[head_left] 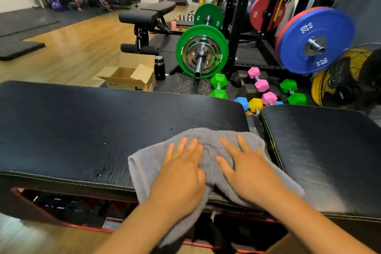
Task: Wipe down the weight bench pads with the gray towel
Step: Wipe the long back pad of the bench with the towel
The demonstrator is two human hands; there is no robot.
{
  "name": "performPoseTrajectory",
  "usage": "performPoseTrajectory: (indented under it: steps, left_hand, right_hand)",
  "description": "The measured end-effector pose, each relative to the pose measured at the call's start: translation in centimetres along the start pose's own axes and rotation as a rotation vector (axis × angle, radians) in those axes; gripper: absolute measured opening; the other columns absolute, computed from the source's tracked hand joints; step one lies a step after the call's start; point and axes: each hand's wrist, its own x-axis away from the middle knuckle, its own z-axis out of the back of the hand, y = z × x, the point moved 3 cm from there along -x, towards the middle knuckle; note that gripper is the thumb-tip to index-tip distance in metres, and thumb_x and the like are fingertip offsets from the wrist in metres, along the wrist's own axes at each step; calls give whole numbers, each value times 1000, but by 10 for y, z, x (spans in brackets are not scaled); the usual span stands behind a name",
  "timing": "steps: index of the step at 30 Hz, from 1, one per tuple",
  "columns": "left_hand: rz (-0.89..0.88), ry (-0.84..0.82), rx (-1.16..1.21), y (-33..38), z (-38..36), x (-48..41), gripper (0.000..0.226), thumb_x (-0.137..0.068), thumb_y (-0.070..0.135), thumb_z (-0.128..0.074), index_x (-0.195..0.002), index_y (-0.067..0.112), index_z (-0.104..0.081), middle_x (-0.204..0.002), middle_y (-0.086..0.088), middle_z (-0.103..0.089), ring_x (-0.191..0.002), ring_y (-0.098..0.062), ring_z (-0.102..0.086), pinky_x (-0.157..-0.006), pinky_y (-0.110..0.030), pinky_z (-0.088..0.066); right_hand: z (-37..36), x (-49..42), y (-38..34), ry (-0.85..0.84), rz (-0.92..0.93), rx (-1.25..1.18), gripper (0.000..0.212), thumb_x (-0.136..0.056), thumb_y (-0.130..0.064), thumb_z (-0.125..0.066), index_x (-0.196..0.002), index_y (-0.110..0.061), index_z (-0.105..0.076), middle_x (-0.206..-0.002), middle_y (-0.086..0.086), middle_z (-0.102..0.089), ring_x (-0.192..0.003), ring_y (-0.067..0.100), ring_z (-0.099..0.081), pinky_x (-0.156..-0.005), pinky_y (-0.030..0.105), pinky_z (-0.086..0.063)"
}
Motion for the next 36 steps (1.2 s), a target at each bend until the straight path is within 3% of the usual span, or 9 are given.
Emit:
performPoseTrajectory:
  steps: [3,9,17,20,23,27,30,33,36]
  left_hand:
    - [-21,-38,37,-6,-2,-50,57,-94,15,-33,-150,15,-22,-160,-4,-15,-148,-20,-3,-119,-37,3]
    - [-62,61,-18,-1,-6,-51,54,-95,23,-31,-148,17,-28,-158,-1,-23,-147,-17,-11,-120,-35,-2]
    - [-149,70,-9,7,-5,25,62,-89,50,-20,-148,31,-30,-156,17,-21,-146,-4,-6,-118,-30,2]
    - [-115,65,-16,1,-5,-18,61,-91,46,-16,-150,29,-21,-158,13,-14,-147,-8,-3,-119,-29,5]
    - [-64,60,-43,-7,-13,-68,55,-94,37,-28,-147,25,-32,-158,3,-24,-146,-20,-15,-119,-39,-7]
    - [-44,176,-66,-5,-13,-89,44,-94,31,-38,-135,19,-49,-143,-1,-48,-129,-25,-38,-109,-34,-23]
    - [-41,291,-99,10,-1,-58,23,-90,23,-44,-107,17,-60,-111,-3,-64,-101,-27,-49,-83,-34,-33]
    - [-57,288,-182,37,-7,-7,15,-82,23,-45,-88,18,-58,-88,-3,-61,-81,-25,-51,-68,-35,-40]
    - [-123,213,-244,69,-23,38,23,-72,22,-42,-88,18,-58,-83,-3,-56,-75,-25,-53,-69,-35,-40]
  right_hand:
    - [9,-45,7,23,68,-8,54,-98,-46,-31,-150,-31,-24,-158,15,-19,-147,28,-11,-116,50,-16]
    - [12,-47,9,169,48,-50,51,-100,-43,-33,-147,-26,-33,-157,17,-21,-146,28,-16,-116,42,-18]
    - [-4,30,5,83,73,-94,82,-74,-64,0,-145,-37,-30,-159,10,-17,-146,29,-14,-116,43,-23]
    - [7,-17,4,80,82,-109,60,-87,-56,-23,-137,-31,-43,-158,16,-16,-146,28,-14,-115,39,-23]
    - [19,-64,11,155,59,-71,45,-95,-45,-36,-134,-28,-49,-150,16,-33,-139,32,-28,-105,39,-29]
    - [23,-81,16,306,164,-180,38,-91,-42,-49,-120,-22,-63,-115,10,-57,-112,33,-52,-89,37,-41]
    - [37,-60,25,417,81,-465,40,-92,-45,-53,-122,-21,-62,-129,3,-60,-120,24,-52,-99,32,-36]
    - [40,-33,43,183,-165,-361,47,-96,-53,-33,-116,-20,-60,-130,12,-59,-117,33,-50,-89,36,-36]
    - [25,-4,28,93,-124,-159,40,-94,-42,-45,-125,-19,-55,-134,14,-55,-121,35,-50,-94,38,-41]
